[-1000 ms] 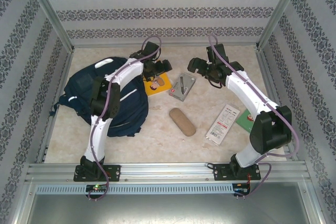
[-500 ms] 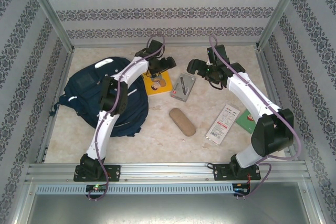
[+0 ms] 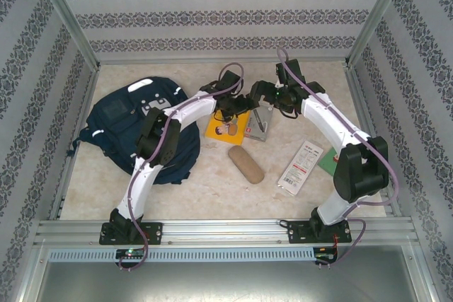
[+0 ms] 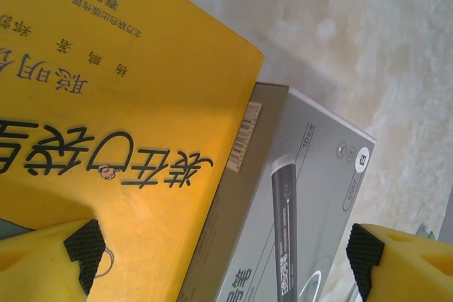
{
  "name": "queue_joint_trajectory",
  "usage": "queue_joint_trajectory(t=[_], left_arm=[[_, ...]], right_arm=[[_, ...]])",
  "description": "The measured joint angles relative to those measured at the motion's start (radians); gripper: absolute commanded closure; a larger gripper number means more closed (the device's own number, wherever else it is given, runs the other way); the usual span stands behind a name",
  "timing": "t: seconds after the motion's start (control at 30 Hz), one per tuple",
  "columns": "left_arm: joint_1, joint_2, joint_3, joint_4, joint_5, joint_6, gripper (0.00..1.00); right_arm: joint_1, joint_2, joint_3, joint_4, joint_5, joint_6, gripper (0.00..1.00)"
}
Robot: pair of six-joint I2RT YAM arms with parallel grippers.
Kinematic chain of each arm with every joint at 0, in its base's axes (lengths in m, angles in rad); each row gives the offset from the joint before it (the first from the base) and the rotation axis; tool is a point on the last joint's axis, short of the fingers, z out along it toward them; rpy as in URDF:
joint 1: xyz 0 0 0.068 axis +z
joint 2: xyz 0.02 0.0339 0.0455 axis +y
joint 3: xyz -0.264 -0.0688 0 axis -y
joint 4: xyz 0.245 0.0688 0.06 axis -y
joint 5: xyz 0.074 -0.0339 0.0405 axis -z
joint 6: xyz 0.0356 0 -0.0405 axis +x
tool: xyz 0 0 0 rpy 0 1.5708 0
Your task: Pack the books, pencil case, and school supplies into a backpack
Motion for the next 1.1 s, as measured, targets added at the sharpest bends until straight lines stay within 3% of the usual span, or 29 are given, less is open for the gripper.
queue_joint_trajectory(t=[0.23, 0.3, 0.47, 0.57, 0.67, 0.9, 1.1], left_arm=[[0.023, -0.048, -0.052, -0.031, -0.014, -0.003, 0.05], [0.046, -0.072, -0.079, -0.051, -0.026, 0.002, 0.05], [0.137, -0.134, -0.162, -0.067, -0.055, 0.014, 0.06], [0.188, -0.162, -0.194, -0.077, -0.072, 0.029, 0.05], [0.214, -0.168, -0.196, -0.079, -0.072, 0.041, 0.05], [0.211, -0.169, -0.200, -0.080, -0.068, 0.061, 0.06], [0.211, -0.169, -0.219, -0.075, -0.051, 0.074, 0.05]], right_arm=[[0.000, 0.002, 0.000, 0.004, -0.026, 0.000, 0.09], [0.000, 0.002, -0.008, 0.019, -0.039, 0.003, 0.18], [0.005, 0.024, -0.040, 0.065, -0.089, 0.029, 0.62], [0.027, 0.080, -0.040, 0.092, -0.102, 0.047, 0.78], [0.070, 0.164, -0.017, 0.097, -0.106, 0.060, 0.87], [0.127, 0.367, 0.093, 0.095, -0.119, 0.095, 0.89], [0.107, 0.394, 0.100, 0.062, -0.101, 0.107, 0.86]])
